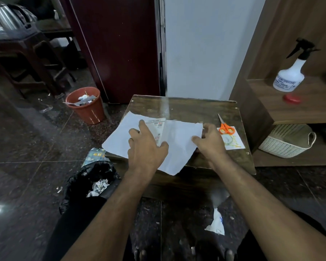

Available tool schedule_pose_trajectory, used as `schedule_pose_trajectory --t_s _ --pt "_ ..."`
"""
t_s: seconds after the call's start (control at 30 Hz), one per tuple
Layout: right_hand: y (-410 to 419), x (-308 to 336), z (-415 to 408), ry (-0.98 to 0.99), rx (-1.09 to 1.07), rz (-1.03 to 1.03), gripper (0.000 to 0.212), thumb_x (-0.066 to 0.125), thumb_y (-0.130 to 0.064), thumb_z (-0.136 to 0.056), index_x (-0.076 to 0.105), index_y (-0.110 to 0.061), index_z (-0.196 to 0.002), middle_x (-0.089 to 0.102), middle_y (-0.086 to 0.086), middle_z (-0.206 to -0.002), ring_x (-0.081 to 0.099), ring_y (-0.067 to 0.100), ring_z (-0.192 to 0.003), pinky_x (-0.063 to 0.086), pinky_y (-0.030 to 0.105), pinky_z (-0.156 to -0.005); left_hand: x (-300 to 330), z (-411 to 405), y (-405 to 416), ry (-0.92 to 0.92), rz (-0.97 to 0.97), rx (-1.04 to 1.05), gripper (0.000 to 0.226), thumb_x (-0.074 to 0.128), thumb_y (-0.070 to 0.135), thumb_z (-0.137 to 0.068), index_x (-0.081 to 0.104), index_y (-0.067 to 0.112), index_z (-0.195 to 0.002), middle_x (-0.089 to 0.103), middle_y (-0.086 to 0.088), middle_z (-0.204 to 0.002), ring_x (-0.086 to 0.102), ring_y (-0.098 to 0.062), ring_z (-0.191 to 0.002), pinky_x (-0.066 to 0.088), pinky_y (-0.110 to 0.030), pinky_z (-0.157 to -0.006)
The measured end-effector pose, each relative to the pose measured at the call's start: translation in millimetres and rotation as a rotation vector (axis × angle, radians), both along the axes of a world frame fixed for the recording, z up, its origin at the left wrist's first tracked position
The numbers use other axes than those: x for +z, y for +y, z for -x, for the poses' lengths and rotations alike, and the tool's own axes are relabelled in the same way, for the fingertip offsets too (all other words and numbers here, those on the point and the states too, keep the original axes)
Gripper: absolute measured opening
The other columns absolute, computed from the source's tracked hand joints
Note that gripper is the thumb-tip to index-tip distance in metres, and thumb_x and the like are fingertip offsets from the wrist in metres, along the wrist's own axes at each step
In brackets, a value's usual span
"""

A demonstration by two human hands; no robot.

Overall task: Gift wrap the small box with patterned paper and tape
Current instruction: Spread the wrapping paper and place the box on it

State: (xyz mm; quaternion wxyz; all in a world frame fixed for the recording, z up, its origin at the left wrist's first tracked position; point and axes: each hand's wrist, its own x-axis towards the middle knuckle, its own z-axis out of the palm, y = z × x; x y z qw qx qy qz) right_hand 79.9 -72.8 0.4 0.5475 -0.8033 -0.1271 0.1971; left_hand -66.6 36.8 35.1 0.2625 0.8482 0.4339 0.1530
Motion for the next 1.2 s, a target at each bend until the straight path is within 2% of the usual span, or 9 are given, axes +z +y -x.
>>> schedule_pose_trajectory --t_s 0.27,0.43,0.53,0.67,0.77,0.87,0.97,1.07,1.2 --pt "7 -4 -7 -0.317 0.125 0.263 0.057 0.067 -0.010 -0.092 0.041 -0.023 -0.141 0.066 0.001 -0.126 0.064 0.024 -0.112 0.050 0.034 -0.083 -10 -14 7 0.137 -0.016 -0.025 0.097 0.073 0.035 -0.089 0.010 0.011 -0.159 0.031 -0.013 -0.143 0.034 -0.032 -0.132 0.045 -0.045 -0.095" --pt "8 -2 -9 -0.311 0.139 0.268 0.064 0.071 -0.011 -0.092 0.041 -0.023 -0.148 0.065 0.000 -0.135 0.062 0.023 -0.124 0.052 0.036 -0.095 -14 -13 19 0.232 0.036 -0.006 0.093 0.077 0.035 -0.086 0.021 0.005 -0.153 0.035 -0.016 -0.140 0.034 -0.033 -0.132 0.047 -0.045 -0.094" --pt "11 3 -4 -0.296 0.118 0.208 0.061 0.073 -0.017 -0.094 0.042 -0.021 -0.146 0.066 -0.004 -0.129 0.063 0.016 -0.115 0.050 0.032 -0.087 -17 -14 22 0.256 0.022 -0.015 0.093 0.076 0.037 -0.086 0.021 0.005 -0.153 0.038 -0.016 -0.140 0.036 -0.033 -0.131 0.047 -0.044 -0.096" --pt "14 3 15 -0.014 -0.010 -0.073 0.061 0.080 -0.022 -0.089 0.041 -0.022 -0.137 0.064 -0.009 -0.116 0.062 0.009 -0.102 0.055 0.039 -0.095 -15 -15 28 0.271 0.002 -0.028 0.095 0.072 0.039 -0.088 0.016 0.006 -0.156 0.041 -0.017 -0.141 0.040 -0.034 -0.130 0.046 -0.044 -0.096" --pt "14 -3 29 0.015 0.044 -0.028 0.074 0.078 -0.012 -0.089 0.030 -0.020 -0.145 0.058 -0.002 -0.134 0.059 0.017 -0.116 0.054 0.043 -0.099 -16 -15 28 0.268 -0.025 -0.021 0.095 0.072 0.042 -0.088 0.017 0.006 -0.156 0.043 -0.016 -0.139 0.042 -0.034 -0.128 0.047 -0.044 -0.094" --pt "12 -6 31 -0.160 0.206 0.168 0.100 0.070 -0.006 -0.091 0.001 -0.021 -0.162 0.055 -0.002 -0.132 0.056 0.017 -0.105 0.049 0.031 -0.085 -14 -15 27 0.262 -0.036 -0.017 0.095 0.072 0.042 -0.088 0.017 0.005 -0.156 0.044 -0.016 -0.139 0.043 -0.033 -0.128 0.047 -0.044 -0.094" --pt "8 -4 24 -0.289 0.269 0.308 0.106 0.068 -0.008 -0.093 -0.010 -0.020 -0.163 0.056 0.009 -0.144 0.063 0.031 -0.114 0.043 0.027 -0.084 -10 -16 28 0.204 -0.006 -0.003 0.092 0.074 0.040 -0.087 0.022 0.006 -0.154 0.046 -0.016 -0.135 0.045 -0.033 -0.126 0.048 -0.044 -0.092" --pt "6 -1 19 -0.295 0.293 0.316 0.110 0.072 -0.009 -0.092 -0.011 -0.020 -0.163 0.054 0.009 -0.148 0.062 0.031 -0.121 0.050 0.034 -0.091 -4 -15 29 0.053 0.032 0.023 0.077 0.074 0.040 -0.086 0.034 0.008 -0.143 0.048 -0.014 -0.129 0.047 -0.033 -0.122 0.047 -0.045 -0.088" --pt "4 -1 10 -0.320 0.315 0.322 0.108 0.078 -0.010 -0.088 0.001 -0.017 -0.164 0.039 0.006 -0.161 0.044 0.026 -0.144 0.041 0.036 -0.110 7 -14 36 -0.227 0.082 0.102 0.080 0.070 0.051 -0.089 0.036 0.009 -0.147 0.050 -0.009 -0.130 0.050 -0.023 -0.114 0.046 -0.038 -0.087"
